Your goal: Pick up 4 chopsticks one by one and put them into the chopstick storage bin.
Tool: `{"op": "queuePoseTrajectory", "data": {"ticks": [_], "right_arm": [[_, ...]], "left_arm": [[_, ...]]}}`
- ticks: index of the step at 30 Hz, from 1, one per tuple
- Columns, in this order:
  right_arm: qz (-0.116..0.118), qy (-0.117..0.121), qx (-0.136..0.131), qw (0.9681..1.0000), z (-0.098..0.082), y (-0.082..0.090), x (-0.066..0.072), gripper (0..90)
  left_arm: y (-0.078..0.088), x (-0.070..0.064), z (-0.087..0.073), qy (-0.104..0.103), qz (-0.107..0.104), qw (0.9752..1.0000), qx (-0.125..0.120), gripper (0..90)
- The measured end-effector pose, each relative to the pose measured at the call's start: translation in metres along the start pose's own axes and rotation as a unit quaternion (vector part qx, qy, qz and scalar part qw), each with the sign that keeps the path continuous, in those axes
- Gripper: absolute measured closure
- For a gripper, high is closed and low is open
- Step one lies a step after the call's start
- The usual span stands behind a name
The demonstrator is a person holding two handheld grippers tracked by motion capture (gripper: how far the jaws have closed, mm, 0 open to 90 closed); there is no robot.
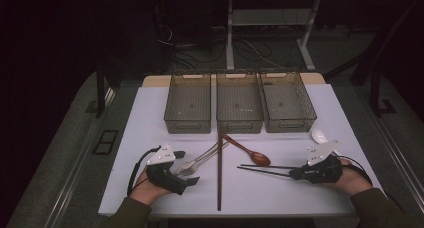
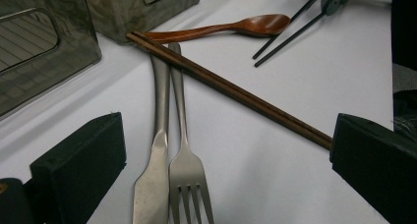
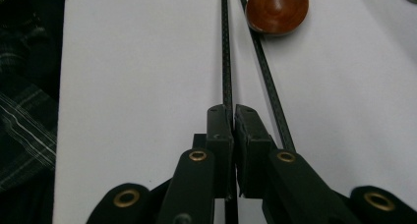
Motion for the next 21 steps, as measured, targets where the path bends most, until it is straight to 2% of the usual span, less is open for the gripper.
{"op": "queuePoseTrajectory", "data": {"ticks": [2,5,10,16,21], "right_arm": [[-0.002,0.005,-0.005,1.0,0.0,0.002,-0.002,85.1],[0.003,-0.02,-0.022,0.9996,0.002,0.005,0.001,85.1],[0.009,-0.037,-0.043,0.9984,0.005,0.011,0.001,85.2],[0.006,-0.042,-0.07,0.9967,0.01,0.018,0.0,85.2],[-0.003,-0.048,-0.081,0.9956,0.016,0.021,0.0,85.2]], "left_arm": [[0.0,0.0,0.0,0.0,0.0,1.0,0.0,0.0],[0.0,0.0,0.0,0.0,0.0,1.0,-0.003,0.0],[-0.001,0.0,-0.001,-0.004,-0.002,1.0,0.002,0.0],[0.0,0.0,-0.001,-0.002,-0.001,1.0,0.0,0.0],[-0.002,0.0,-0.002,-0.001,-0.002,1.0,-0.001,0.0]]}}
Point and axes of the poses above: each handheld gripper's, and its own axes: y roughly backward along the jaws, z roughly out of its top, x roughly to its left, the point moved 4 cm from there along -y, roughly forward along the jaws
